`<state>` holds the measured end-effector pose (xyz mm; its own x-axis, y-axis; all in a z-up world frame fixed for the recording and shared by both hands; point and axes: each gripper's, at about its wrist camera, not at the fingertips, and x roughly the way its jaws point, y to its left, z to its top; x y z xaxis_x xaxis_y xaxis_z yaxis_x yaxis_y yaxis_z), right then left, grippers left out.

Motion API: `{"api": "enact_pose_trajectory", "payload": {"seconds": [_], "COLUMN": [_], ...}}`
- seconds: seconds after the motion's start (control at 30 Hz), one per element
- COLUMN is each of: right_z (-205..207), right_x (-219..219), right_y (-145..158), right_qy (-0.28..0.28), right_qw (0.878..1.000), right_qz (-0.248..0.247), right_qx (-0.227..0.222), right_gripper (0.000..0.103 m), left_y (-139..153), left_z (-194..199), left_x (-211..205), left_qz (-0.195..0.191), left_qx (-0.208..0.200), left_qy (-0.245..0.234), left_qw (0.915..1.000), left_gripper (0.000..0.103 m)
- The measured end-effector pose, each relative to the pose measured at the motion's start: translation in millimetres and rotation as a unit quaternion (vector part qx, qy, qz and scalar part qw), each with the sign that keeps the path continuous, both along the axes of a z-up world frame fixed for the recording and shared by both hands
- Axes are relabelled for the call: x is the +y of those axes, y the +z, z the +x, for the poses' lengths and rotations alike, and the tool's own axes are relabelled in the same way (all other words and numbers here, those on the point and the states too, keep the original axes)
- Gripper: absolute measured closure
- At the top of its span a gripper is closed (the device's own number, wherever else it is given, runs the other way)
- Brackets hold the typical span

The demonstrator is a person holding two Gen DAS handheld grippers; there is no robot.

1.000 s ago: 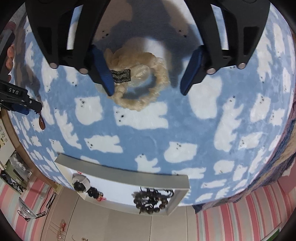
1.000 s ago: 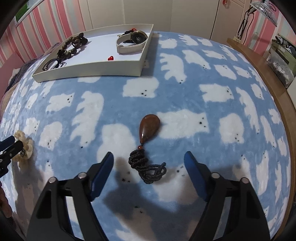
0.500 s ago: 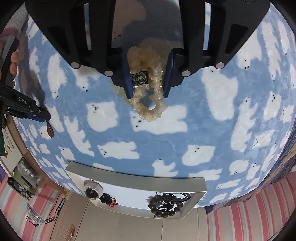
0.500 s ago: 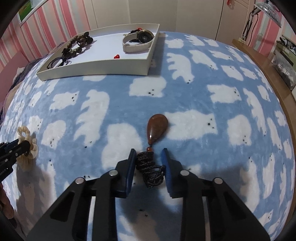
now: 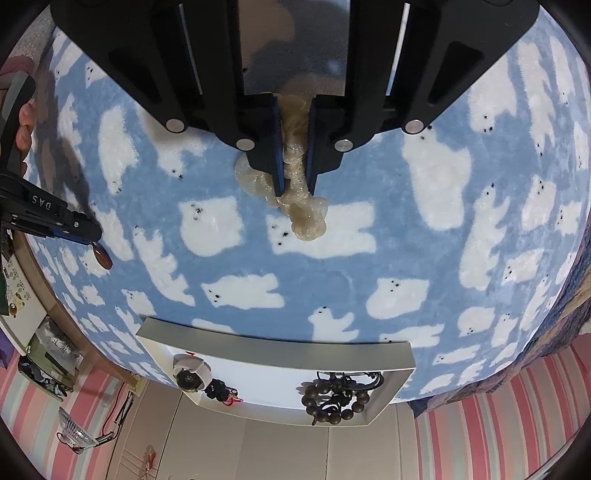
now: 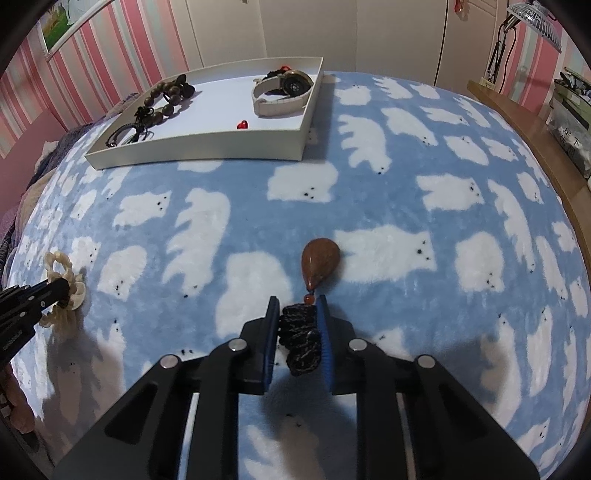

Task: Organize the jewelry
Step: 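Carry the cream scrunchie and brown pendant into the white tray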

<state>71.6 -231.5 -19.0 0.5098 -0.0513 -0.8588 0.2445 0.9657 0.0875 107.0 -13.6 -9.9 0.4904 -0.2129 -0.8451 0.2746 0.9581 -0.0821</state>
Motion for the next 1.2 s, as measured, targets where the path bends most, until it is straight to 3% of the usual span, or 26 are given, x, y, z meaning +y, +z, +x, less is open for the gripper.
{"api": "enact_pose_trajectory", "payload": {"seconds": [0.47,0.8,1.2], "right_z": [-2,5,62], "right_x": [-2,-1,5], "right_y": [13,38,93], "right_qy": [-0.003,-0.006,0.006], "right_qw": [1.0,0.999,0.996], "right_qz": [0.001,-0.006,-0.017], "right_qx": [-0.019,-0.044,-0.083], "right_gripper": [0.083,0.083,0.083], "left_y": [24,35,67], "left_z": [3,19,88], "left_x": [-2,-7,-6], "left_qz": [-0.001,0.001,0.012], "left_qx": [-0.02,-0.022,-0.042], "left_qy": [0.0,-0.003,-0.001], "left_qw": [0.9998,0.9997,0.999], "left_gripper": [0.095,0.095,0.095]}}
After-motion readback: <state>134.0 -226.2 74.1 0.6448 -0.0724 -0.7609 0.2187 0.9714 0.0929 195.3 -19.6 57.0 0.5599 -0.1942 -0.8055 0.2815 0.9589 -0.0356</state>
